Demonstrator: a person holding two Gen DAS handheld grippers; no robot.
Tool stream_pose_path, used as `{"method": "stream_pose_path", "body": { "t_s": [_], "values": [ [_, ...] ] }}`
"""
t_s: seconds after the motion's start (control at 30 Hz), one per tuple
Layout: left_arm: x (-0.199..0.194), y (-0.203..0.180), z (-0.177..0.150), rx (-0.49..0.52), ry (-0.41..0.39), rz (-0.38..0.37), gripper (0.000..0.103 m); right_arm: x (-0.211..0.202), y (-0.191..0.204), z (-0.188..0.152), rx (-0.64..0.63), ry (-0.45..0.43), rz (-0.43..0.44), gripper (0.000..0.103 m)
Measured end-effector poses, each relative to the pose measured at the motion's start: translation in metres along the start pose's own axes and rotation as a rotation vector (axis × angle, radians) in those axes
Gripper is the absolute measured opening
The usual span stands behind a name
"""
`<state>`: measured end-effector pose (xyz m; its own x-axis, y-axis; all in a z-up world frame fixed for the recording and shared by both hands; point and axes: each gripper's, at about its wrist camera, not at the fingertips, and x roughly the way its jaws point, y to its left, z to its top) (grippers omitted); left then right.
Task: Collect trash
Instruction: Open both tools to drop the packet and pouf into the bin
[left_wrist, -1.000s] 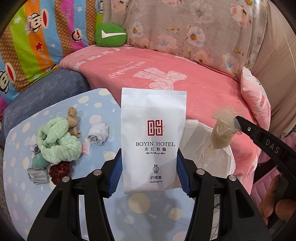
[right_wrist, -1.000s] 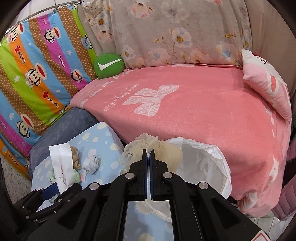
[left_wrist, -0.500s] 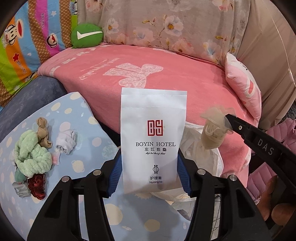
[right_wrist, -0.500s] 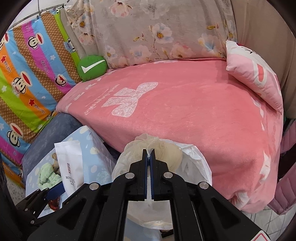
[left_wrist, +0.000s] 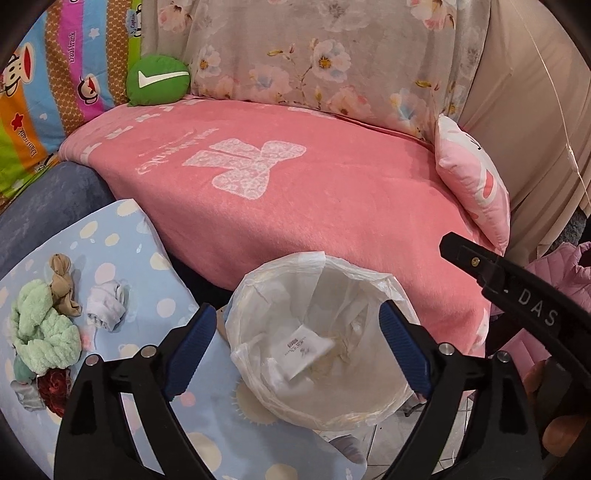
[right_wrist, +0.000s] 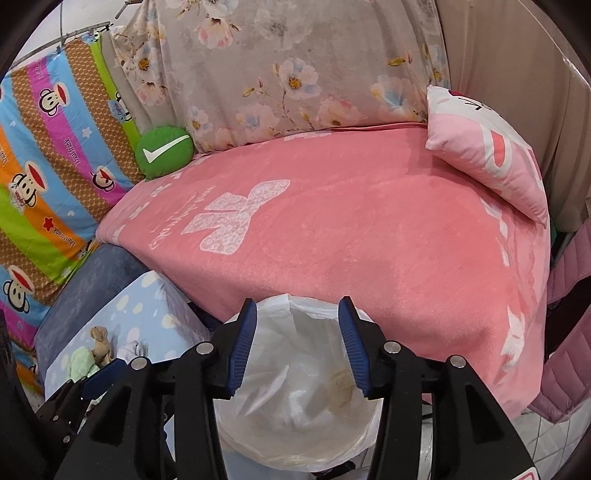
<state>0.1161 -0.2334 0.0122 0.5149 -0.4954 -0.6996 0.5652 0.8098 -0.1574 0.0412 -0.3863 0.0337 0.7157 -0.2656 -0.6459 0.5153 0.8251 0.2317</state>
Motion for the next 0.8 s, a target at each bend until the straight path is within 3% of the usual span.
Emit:
{"method": "stream_pose_path", "body": {
  "t_s": [0.47, 0.8],
  "values": [
    [-0.002, 0.011, 0.000, -0.017, -0.001, 0.015, 0.085, -0.002, 0.012, -0.002, -0.029, -0.002, -0.010, 0.054],
    [-0.016, 0.050, -0.011, -0.093, 0.001, 0.073, 0.085, -0.003, 0.044, -0.014, -0.084, 0.013, 0.024, 0.058]
  ]
}}
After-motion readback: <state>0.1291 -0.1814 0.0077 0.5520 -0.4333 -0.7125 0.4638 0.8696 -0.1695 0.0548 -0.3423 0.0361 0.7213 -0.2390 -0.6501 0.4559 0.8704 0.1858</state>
